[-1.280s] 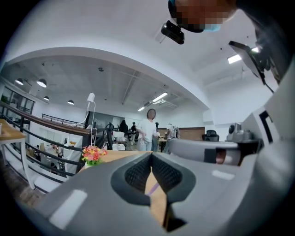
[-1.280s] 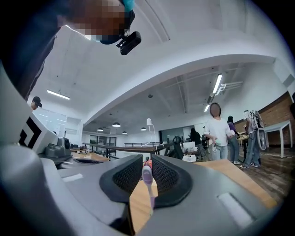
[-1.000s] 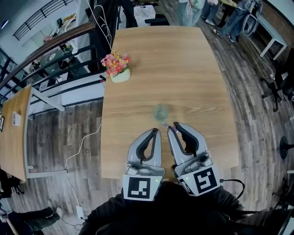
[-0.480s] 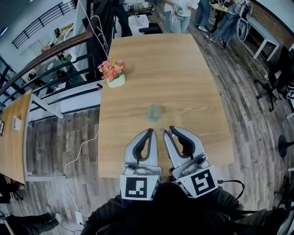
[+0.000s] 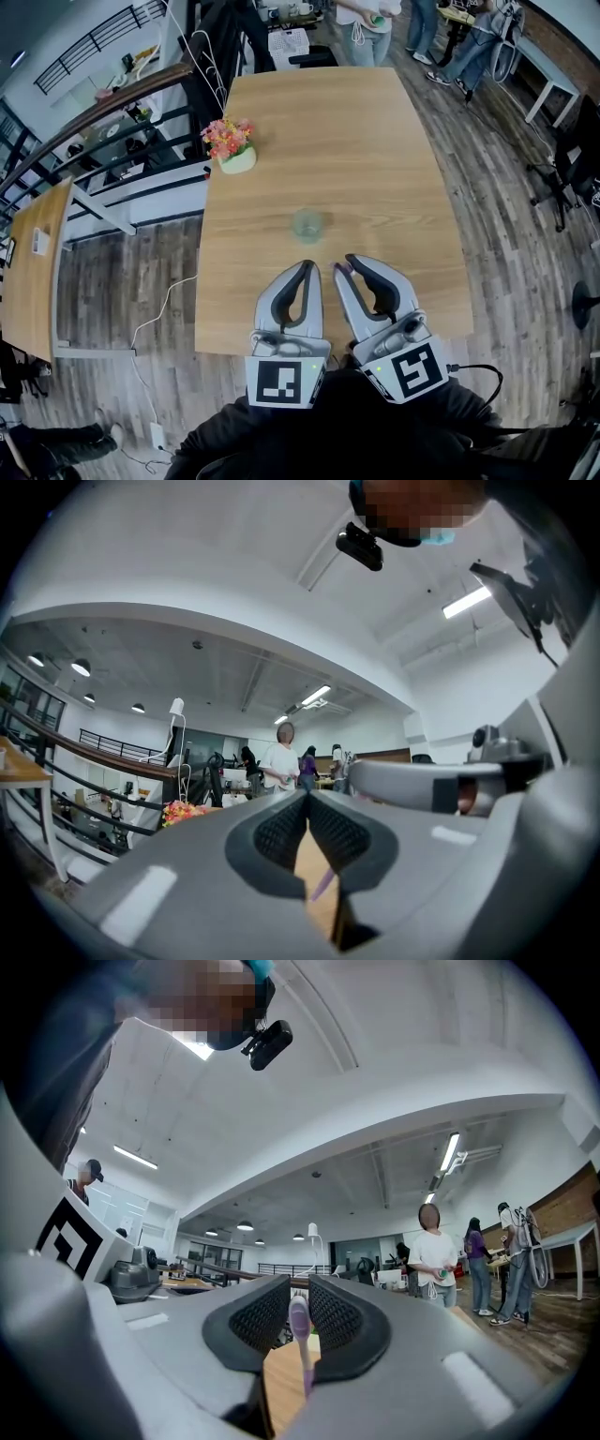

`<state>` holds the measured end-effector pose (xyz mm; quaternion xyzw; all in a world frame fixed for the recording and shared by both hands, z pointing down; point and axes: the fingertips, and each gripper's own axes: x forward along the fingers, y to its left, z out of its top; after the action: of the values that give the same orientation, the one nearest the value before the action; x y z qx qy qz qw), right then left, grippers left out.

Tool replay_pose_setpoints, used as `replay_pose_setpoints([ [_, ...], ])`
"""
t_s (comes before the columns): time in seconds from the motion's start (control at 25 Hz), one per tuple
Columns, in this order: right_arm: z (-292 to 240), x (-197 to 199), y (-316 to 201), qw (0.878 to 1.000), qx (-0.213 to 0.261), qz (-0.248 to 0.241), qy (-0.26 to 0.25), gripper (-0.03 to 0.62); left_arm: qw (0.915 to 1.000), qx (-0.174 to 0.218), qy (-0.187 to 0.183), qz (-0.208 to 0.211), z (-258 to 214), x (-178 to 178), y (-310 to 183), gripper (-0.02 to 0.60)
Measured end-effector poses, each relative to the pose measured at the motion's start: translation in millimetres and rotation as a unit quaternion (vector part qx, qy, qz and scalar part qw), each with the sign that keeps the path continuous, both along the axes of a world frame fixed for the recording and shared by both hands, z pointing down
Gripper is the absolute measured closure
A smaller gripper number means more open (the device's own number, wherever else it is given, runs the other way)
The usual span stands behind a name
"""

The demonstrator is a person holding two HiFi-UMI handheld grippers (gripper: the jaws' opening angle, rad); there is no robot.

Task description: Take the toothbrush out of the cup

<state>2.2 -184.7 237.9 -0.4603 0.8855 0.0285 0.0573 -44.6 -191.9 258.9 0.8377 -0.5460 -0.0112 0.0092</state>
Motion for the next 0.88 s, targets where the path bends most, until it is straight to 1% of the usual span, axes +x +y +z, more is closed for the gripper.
replay_pose_setpoints([
  [0.36, -1, -1, -10, 1.0, 0.006, -0.017, -0.009, 0.531, 0.9998, 0.01, -0.013, -0.012, -3, -1, -6, 0.574],
  [0.88, 2, -9, -24, 0.999, 0.001, -0.032, -0.013, 0.531, 0.9995, 0.002, -0.014, -0.03, 1, -9, -16, 0.574],
])
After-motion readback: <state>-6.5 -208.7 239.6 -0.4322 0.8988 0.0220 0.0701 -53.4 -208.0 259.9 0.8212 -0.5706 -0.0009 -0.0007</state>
